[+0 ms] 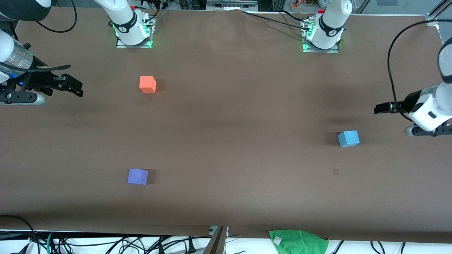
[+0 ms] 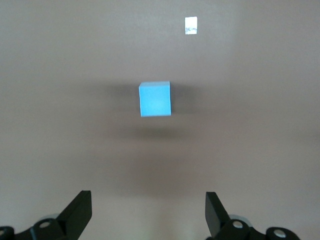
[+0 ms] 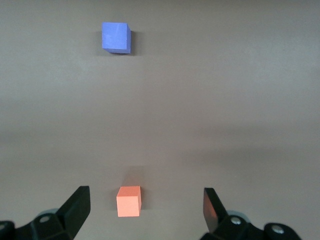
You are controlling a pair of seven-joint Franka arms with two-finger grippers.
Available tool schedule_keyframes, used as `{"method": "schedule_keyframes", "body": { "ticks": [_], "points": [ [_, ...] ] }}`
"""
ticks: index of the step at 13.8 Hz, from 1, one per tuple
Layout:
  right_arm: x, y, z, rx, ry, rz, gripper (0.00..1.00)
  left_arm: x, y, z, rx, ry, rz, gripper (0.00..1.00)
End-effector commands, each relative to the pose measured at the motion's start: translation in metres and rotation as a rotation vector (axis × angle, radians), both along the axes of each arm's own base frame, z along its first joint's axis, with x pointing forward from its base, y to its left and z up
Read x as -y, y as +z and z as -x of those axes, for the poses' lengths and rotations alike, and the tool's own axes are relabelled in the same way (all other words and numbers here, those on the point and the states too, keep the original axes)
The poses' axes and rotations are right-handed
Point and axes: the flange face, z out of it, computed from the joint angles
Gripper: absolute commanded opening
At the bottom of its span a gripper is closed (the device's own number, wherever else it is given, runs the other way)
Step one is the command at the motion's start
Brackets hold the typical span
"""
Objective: Place blue block between orange and purple blocks
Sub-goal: 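Reach the left gripper down to the blue cube and grasp it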
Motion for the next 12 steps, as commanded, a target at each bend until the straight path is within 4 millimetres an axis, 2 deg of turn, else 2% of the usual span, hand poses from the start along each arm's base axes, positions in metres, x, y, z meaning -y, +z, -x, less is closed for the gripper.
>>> {"method": "schedule_keyframes", "body": {
  "ticks": [1,2,4,6,9,12],
  "points": [
    [0.002,0.002,0.000,-0.005,0.004,-0.010,1.00,-0.005,-0.050,-0.009,0.024,-0.001,-0.014,1.00],
    [0.002,0.003,0.000,-0.004,0.004,-0.010,1.00,-0.007,-0.079,-0.009,0.035,0.002,-0.014,1.00],
    [0.002,0.002,0.000,-0.005,0.004,-0.010,1.00,-0.008,-0.123,-0.007,0.079,0.004,-0.017,1.00],
    [0.002,0.003,0.000,-0.004,0.004,-0.010,1.00,-0.012,-0.160,-0.006,0.114,0.009,-0.019,1.00],
    [0.002,0.003,0.000,-0.004,0.004,-0.010,1.00,-0.011,-0.197,-0.003,0.141,0.023,-0.019,1.00],
    [0.002,0.002,0.000,-0.005,0.004,-0.010,1.00,-0.011,-0.212,-0.003,0.141,0.031,-0.015,1.00]
  ]
}}
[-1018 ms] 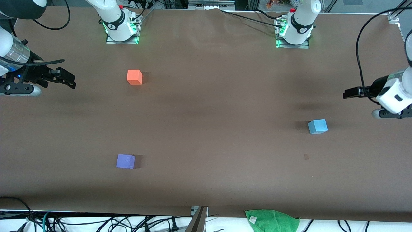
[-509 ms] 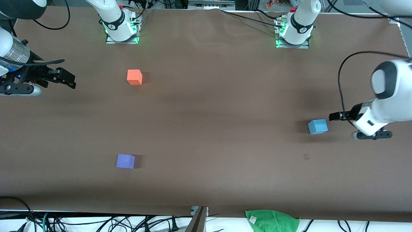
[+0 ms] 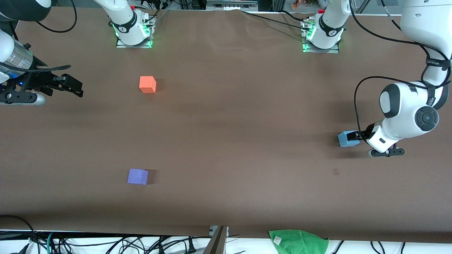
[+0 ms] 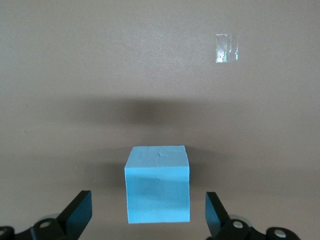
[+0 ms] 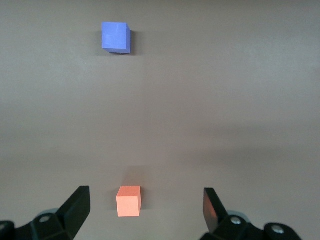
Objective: Place blue block between orange and purple blocks
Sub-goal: 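Reach the left gripper down to the blue cube and grasp it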
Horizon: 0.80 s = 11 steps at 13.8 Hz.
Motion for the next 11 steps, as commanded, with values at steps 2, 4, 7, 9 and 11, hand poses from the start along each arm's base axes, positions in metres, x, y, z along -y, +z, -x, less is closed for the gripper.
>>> {"method": "schedule_keyframes", "body": {
  "ticks": [2,4,7,9,11],
  "points": [
    [0.002,0.003,0.000,-0.003,0.004,-0.011,1.00,0.001,-0.017,0.001,0.005,0.039,0.023,1.00],
    [0.002,0.003,0.000,-0.005,0.004,-0.010,1.00,0.002,-0.026,0.005,0.014,0.037,0.022,1.00],
    [0.002,0.002,0.000,-0.006,0.004,-0.010,1.00,0.005,-0.042,0.015,0.028,0.038,0.021,1.00],
    [0.003,0.002,0.000,-0.008,0.003,-0.010,1.00,0.005,-0.048,0.016,0.026,0.038,0.021,1.00],
    [0.003,0.001,0.000,-0.009,0.003,-0.010,1.00,0.006,-0.051,0.017,0.020,0.038,0.021,0.66]
  ]
}}
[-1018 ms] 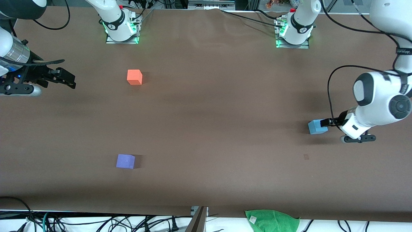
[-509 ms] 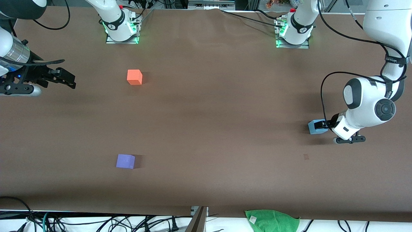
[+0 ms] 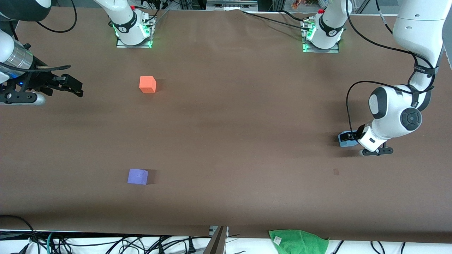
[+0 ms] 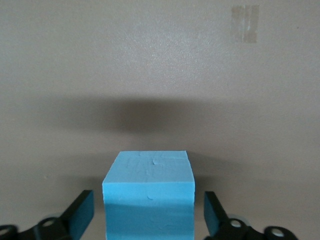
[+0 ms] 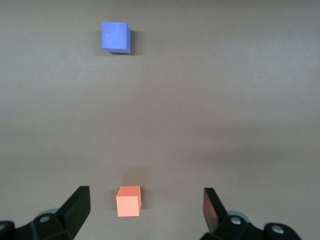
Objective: Place blue block between orange and purple blocks
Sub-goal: 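Reach the left gripper down to the blue cube and grasp it, then carry the blue cube with the left gripper toward the table middle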
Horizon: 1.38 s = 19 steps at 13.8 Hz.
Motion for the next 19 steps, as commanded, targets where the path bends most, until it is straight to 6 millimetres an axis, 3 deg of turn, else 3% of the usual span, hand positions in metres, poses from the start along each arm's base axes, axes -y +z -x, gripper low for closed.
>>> {"method": "schedule_keyframes", "body": {
  "ticks": [1,3,6,9,10,12,14,16,19],
  "points": [
    [0.003,0.001,0.000,-0.008,0.003,-0.010,1.00,0.004,-0.001,0.001,0.008,0.015,0.012,0.50],
    [0.003,0.001,0.000,-0.008,0.003,-0.010,1.00,0.005,-0.001,0.000,0.008,0.013,0.013,0.28],
    [0.003,0.002,0.001,-0.007,0.003,-0.010,1.00,0.010,0.015,-0.008,0.027,0.029,0.012,0.25],
    [0.003,0.002,0.001,-0.007,0.003,-0.010,1.00,0.072,0.051,-0.029,0.058,0.039,0.009,0.27],
    [0.003,0.002,0.001,-0.007,0.003,-0.010,1.00,0.096,0.061,-0.035,0.065,0.041,0.009,0.29],
    [0.003,0.002,0.001,-0.007,0.003,-0.010,1.00,0.171,0.076,-0.041,0.089,0.005,0.015,0.29],
    [0.003,0.001,0.000,-0.008,0.003,-0.010,1.00,0.251,0.075,-0.038,0.100,0.064,0.017,0.35],
    [0.003,0.002,0.000,-0.005,0.003,-0.010,1.00,0.331,0.069,-0.035,0.117,0.135,0.025,0.35],
    [0.003,0.002,0.000,-0.005,0.003,-0.010,1.00,0.417,0.060,-0.023,0.132,0.165,0.052,0.35]
  ]
}}
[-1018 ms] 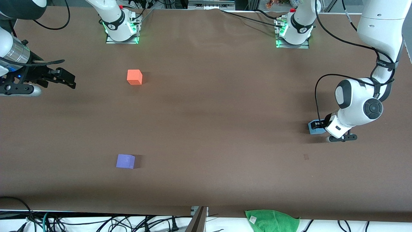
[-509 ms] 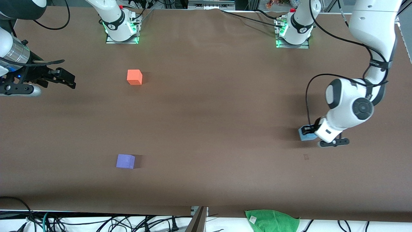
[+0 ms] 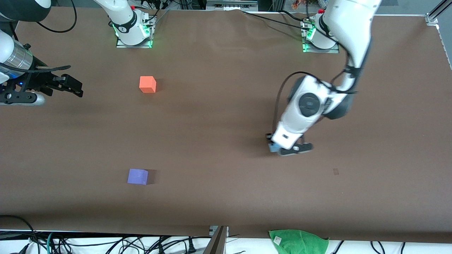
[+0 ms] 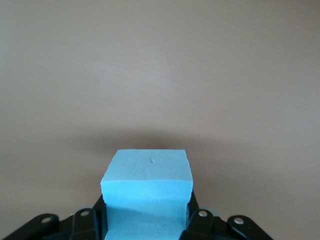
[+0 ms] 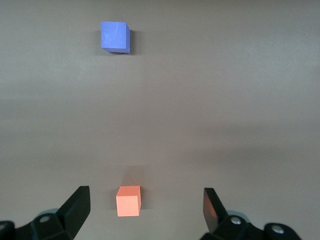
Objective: Place blue block between orange and purple blocks
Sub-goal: 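Carry the blue cube with the left gripper toward the table middle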
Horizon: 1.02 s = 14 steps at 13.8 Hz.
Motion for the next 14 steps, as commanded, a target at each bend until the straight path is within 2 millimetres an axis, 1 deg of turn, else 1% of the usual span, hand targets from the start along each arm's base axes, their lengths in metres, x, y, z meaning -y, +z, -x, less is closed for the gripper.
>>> {"method": "schedule_keyframes", "body": {
  "ticks": [1,2,3,4,5,6,8,9,11,12,13,14],
  "points": [
    [0.002,0.002,0.000,-0.005,0.004,-0.010,1.00,0.060,-0.016,-0.008,0.011,0.016,0.024,0.35],
    [0.002,0.003,0.000,-0.004,0.004,-0.011,1.00,0.088,-0.021,-0.005,0.021,0.007,0.034,0.35],
    [0.002,0.002,0.000,-0.005,0.004,-0.010,1.00,0.109,-0.028,-0.002,0.027,0.023,0.044,0.35],
    [0.002,0.002,0.000,-0.005,0.004,-0.010,1.00,0.124,-0.032,0.000,0.030,0.054,0.054,0.36],
    [0.002,0.003,0.000,-0.004,0.004,-0.011,1.00,0.136,-0.036,0.006,0.028,0.075,0.058,0.36],
    [0.002,0.002,0.000,-0.005,0.004,-0.010,1.00,0.145,-0.038,0.011,0.025,0.082,0.060,0.38],
    [0.002,0.002,0.000,-0.005,0.004,-0.010,1.00,0.162,-0.048,0.026,0.013,0.056,0.057,0.39],
    [0.002,0.003,0.000,-0.004,0.004,-0.011,1.00,0.167,-0.052,0.031,0.006,0.048,0.061,0.44],
    [0.002,0.002,0.000,-0.005,0.004,-0.010,1.00,0.173,-0.066,0.034,-0.002,0.042,0.058,0.63],
    [0.002,0.002,0.000,-0.005,0.004,-0.010,1.00,0.173,-0.068,0.034,-0.002,0.043,0.058,0.74],
    [0.002,0.002,0.000,-0.005,0.004,-0.010,1.00,0.171,-0.062,0.031,0.001,0.046,0.062,0.98],
    [0.002,0.003,0.000,-0.004,0.004,-0.011,1.00,0.167,-0.050,0.027,-0.012,0.064,0.077,1.00]
  ]
}}
